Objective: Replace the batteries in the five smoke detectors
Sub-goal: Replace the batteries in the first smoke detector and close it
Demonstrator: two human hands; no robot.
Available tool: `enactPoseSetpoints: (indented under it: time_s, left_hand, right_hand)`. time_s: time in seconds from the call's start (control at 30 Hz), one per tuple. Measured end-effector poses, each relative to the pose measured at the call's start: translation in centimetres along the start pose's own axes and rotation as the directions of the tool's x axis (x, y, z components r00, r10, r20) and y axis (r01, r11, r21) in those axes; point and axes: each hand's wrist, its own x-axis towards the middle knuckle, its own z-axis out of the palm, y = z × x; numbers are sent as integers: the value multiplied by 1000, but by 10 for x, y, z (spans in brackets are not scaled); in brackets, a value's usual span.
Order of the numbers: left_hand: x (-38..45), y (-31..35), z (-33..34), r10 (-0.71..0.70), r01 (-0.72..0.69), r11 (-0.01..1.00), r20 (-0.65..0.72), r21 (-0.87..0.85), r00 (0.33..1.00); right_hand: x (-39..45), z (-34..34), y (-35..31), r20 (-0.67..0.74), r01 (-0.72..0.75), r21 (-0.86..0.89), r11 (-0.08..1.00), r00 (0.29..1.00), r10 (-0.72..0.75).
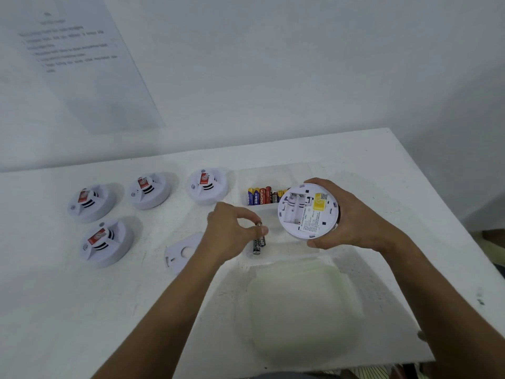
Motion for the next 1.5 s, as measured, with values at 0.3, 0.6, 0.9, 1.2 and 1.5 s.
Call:
enactPoseSetpoints:
  time_s: [0.3,0.6,0.9,1.2,1.5]
  left_hand:
    - [13,-4,19,-96,66,969,120,239,988]
    - [-1,15,-5,-19,29,974,-50,226,999]
    - [54,30,-16,9,32,949,-129,314,992]
    - [100,29,-20,-127,-9,762,164,647,978]
    - [120,16,-7,-121,-63,760,236,646,964]
  right_hand:
    - [0,-2,2,22,3,15,1000,1000,-3]
    - [-5,-22,4,20,34,54,998,999,-35]
    - [-11,-50,9,50,36,59,998,998,-39]
    - [0,-41,8,59,32,56,998,998,-36]
    - [9,-40,14,85,32,51,998,996,-36]
